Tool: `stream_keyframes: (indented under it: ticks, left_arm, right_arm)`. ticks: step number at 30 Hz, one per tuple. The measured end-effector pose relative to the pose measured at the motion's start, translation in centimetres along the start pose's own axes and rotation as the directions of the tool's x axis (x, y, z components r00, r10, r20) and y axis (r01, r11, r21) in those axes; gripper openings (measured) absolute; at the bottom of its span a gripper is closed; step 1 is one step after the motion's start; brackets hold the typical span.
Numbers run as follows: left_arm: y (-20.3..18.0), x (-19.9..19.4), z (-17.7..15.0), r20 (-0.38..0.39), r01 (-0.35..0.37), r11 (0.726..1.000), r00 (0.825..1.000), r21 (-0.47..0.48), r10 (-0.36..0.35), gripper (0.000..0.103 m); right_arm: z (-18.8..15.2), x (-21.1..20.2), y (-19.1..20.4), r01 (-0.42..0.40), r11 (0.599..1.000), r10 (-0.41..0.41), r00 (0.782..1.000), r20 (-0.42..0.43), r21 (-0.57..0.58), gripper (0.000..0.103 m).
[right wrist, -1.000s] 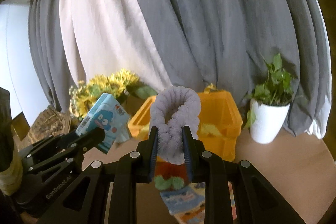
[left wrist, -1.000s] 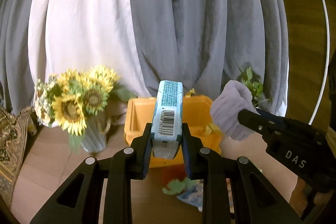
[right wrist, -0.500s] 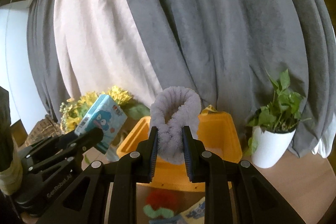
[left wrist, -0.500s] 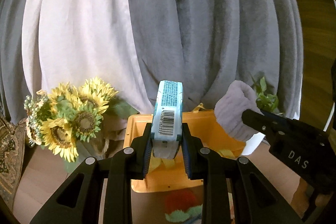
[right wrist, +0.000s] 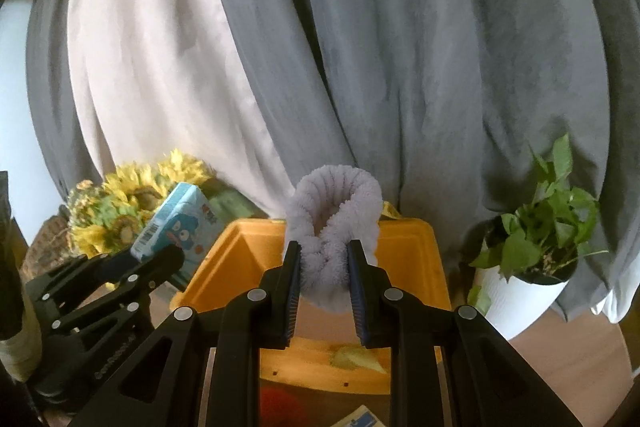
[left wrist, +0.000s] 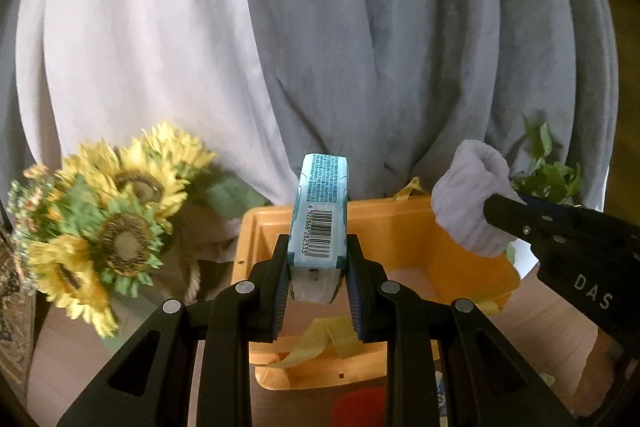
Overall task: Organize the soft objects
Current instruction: 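Open the left tool dropping the carton into the crate while the right tool drops the scrunchie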
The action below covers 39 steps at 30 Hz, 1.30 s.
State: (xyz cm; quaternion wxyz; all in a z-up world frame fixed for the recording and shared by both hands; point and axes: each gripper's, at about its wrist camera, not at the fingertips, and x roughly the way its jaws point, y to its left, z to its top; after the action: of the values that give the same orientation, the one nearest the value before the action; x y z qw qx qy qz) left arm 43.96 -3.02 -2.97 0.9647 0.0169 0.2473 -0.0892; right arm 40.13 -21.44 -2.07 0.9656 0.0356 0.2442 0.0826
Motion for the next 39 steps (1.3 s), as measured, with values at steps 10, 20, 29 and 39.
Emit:
stream_keyframes:
  ticks: [10, 20, 29, 39]
  left_arm:
    - [0.3, 5.4, -0.4, -0.085, 0.013, 1.0, 0.996, 0.006, -0.013, 0.026]
    - [0.0, 7.8, -0.4, -0.11, 0.004, 0.999, 0.994, 0.04, 0.001, 0.038]
    - [0.0, 6.5, -0.4, -0.095, -0.007, 0.999, 0.995, 0.033, 0.01, 0.064]
    - [-0.8, -0.4, 0.2, 0.016, -0.049, 0.999, 0.999, 0.001, 0.049, 0.089]
  right_arm:
    - [-0.8, 5.3, -1.2, 0.027, 1.0, -0.025, 0.995, -0.096, 0.014, 0.024]
    - [-1.7, 8.7, -2.0, 0.048, 0.998, -0.041, 0.983, -0.181, 0.033, 0.025]
    - [-1.8, 8.2, -2.0, 0.089, 0.996, -0.084, 0.983, -0.165, 0.022, 0.051]
    - [-1.0, 2.6, -1.8, 0.12, 0.992, -0.117, 0.991, -0.072, 0.03, 0.071]
